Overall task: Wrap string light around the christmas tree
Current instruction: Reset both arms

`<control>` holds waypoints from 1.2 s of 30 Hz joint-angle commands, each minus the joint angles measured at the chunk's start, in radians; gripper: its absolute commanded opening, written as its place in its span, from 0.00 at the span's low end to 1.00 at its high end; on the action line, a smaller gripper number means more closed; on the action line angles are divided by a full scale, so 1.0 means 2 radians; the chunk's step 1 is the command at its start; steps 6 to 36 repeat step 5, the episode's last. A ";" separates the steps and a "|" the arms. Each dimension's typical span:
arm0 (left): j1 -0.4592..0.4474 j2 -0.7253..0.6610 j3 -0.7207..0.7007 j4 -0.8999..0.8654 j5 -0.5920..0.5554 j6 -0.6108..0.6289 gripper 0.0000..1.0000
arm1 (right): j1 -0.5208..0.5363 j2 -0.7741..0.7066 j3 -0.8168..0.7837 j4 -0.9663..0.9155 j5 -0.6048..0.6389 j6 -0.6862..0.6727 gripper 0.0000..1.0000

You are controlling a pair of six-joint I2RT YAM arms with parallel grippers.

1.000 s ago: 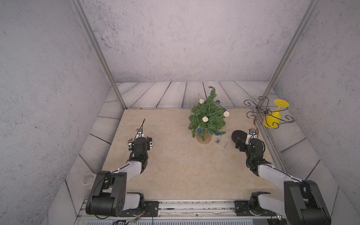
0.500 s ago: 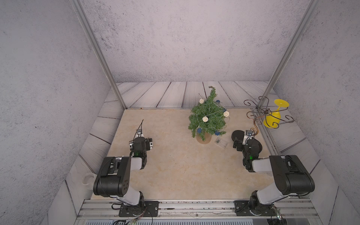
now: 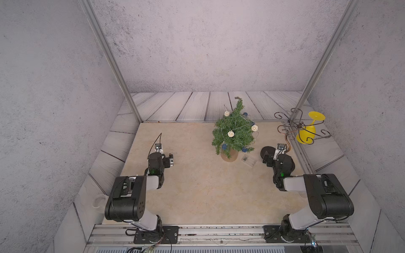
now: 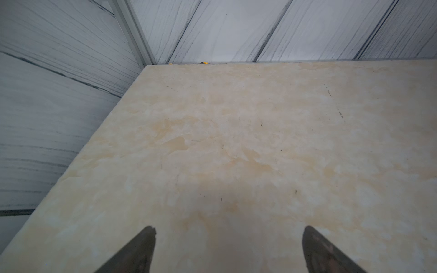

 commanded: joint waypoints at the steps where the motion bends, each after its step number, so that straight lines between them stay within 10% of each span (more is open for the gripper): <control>1: 0.005 -0.003 0.009 -0.004 0.009 0.005 0.97 | -0.006 0.016 0.021 -0.024 -0.037 -0.006 0.99; 36: 0.005 -0.004 0.007 -0.002 0.010 0.005 0.97 | -0.007 0.009 0.010 -0.010 -0.037 -0.007 0.99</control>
